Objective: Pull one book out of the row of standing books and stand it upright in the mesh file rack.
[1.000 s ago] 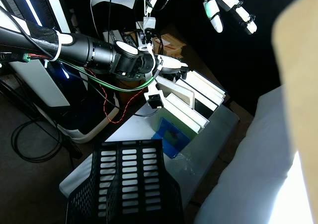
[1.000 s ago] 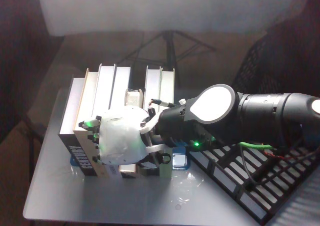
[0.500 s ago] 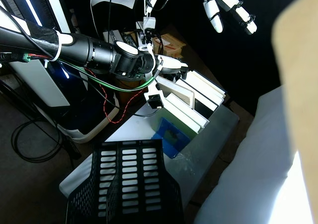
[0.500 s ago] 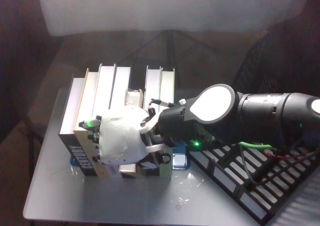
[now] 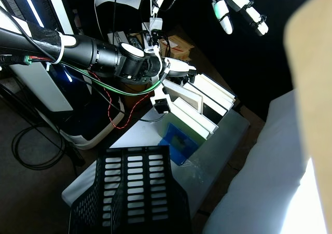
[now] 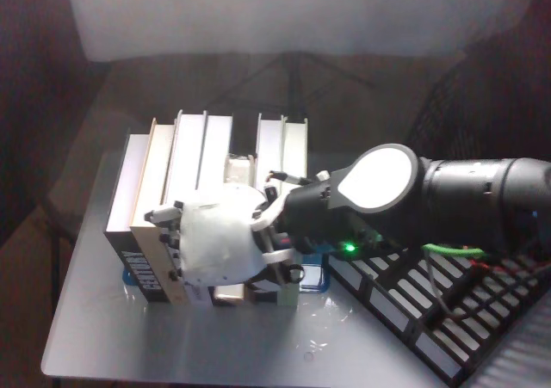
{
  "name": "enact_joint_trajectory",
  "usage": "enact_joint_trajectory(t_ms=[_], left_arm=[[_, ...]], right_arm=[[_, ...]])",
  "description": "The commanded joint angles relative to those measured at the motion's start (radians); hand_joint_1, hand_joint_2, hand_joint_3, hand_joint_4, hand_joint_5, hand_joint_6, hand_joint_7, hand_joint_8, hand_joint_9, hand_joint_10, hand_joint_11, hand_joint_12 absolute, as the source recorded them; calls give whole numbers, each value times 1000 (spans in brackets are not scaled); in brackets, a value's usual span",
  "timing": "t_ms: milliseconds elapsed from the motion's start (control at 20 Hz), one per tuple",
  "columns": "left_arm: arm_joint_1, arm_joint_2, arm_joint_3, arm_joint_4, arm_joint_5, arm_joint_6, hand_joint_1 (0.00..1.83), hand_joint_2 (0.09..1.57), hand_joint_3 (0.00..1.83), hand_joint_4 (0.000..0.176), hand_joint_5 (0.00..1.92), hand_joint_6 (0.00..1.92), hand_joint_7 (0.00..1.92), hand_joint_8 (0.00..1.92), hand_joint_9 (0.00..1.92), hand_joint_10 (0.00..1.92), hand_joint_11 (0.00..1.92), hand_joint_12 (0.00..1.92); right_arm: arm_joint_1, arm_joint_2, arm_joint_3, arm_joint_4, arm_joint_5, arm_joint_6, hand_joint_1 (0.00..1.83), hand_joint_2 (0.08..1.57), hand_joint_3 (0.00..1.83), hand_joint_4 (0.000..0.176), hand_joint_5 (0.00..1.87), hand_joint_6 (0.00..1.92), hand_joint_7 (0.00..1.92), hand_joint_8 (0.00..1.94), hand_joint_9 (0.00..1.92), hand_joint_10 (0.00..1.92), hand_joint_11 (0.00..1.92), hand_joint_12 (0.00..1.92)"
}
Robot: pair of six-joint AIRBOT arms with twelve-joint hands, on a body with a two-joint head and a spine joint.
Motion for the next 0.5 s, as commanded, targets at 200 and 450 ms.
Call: enact_joint_trajectory(t_ms=[200, 450], left_arm=[[-3, 15, -1, -26, -134, -1, 612, 1402, 0, 27, 83, 6, 0, 0, 0, 0, 0, 0], [-15, 17, 0, -26, -136, -1, 583, 1410, 1, 24, 84, 6, 0, 0, 0, 0, 0, 0]], right_arm=[[17, 79, -36, -4, 49, 70, 1363, 1138, 0, 0, 873, 1182, 1002, 919, 813, 1295, 432, 1661], [40, 142, -57, 113, 72, 70, 1375, 1124, 0, 0, 888, 1072, 1030, 933, 854, 1292, 528, 1647]])
